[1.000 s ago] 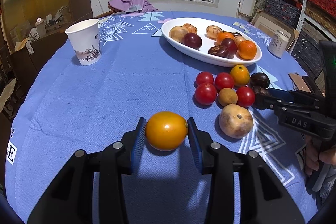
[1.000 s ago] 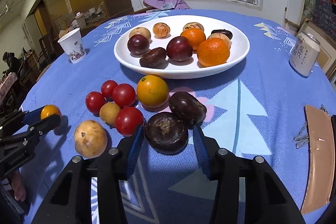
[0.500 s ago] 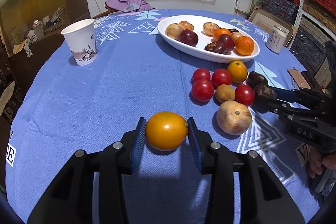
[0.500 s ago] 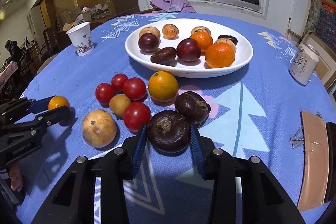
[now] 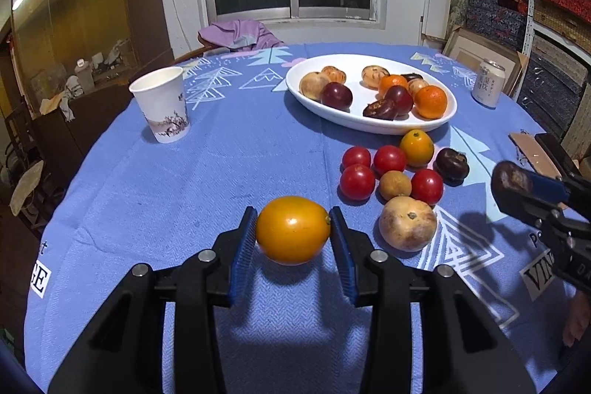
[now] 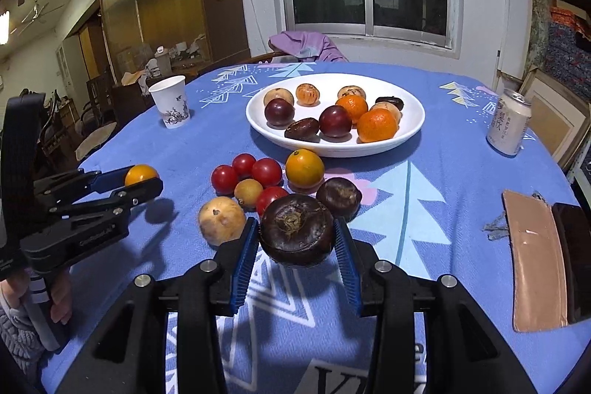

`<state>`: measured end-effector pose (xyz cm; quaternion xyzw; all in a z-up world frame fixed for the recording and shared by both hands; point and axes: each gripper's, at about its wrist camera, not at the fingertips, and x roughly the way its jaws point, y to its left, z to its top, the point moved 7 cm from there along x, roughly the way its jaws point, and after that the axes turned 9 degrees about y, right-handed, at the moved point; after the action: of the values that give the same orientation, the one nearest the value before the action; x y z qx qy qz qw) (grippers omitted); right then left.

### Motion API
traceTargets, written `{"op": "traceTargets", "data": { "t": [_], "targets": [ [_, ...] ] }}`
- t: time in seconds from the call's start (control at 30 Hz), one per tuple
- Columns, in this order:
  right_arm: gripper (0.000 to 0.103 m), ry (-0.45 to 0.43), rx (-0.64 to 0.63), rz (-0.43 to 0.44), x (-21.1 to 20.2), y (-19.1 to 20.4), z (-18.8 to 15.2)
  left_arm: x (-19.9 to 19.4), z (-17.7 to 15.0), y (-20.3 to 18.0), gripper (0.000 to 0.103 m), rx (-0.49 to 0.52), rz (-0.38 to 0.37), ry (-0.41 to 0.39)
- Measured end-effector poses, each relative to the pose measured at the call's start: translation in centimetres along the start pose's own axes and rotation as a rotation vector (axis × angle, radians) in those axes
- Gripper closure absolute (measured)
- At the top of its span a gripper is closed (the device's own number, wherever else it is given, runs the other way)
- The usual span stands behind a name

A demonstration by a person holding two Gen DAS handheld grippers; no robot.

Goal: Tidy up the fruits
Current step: 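Carry the yellow fruit to the plate with the left tool while the right tool carries a dark brown fruit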

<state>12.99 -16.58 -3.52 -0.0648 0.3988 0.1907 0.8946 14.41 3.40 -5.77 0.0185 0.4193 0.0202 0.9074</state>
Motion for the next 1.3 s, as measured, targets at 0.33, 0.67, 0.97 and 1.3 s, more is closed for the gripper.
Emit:
{"op": "traceTargets", "data": {
  "t": [0.33,0.67,0.97,1.3],
  "targets": [
    [0.061,-0.051,0.050,0.002,-1.8,-0.8,-0.2,-2.5,-0.3,-2.1,0.064,0.035,0.026,-0.071],
    [0.061,-0.062,0.064,0.033,-2.6,-0.8,-0.3,-3.0,-0.4,-3.0,0.064,0.039,0.022,-0.067],
    [0.061,-0.180,0.101,0.029,-7.7,-3.9,7.5,-5.2,7.4,-2.1,0.064,0.025,0.032,-0.138],
    [0.061,-0.239,0.148,0.022,-5.3,-7.1,17.3,-2.2,17.3,-3.5,0.064,0.000,-0.031,-0.147]
  ]
}}
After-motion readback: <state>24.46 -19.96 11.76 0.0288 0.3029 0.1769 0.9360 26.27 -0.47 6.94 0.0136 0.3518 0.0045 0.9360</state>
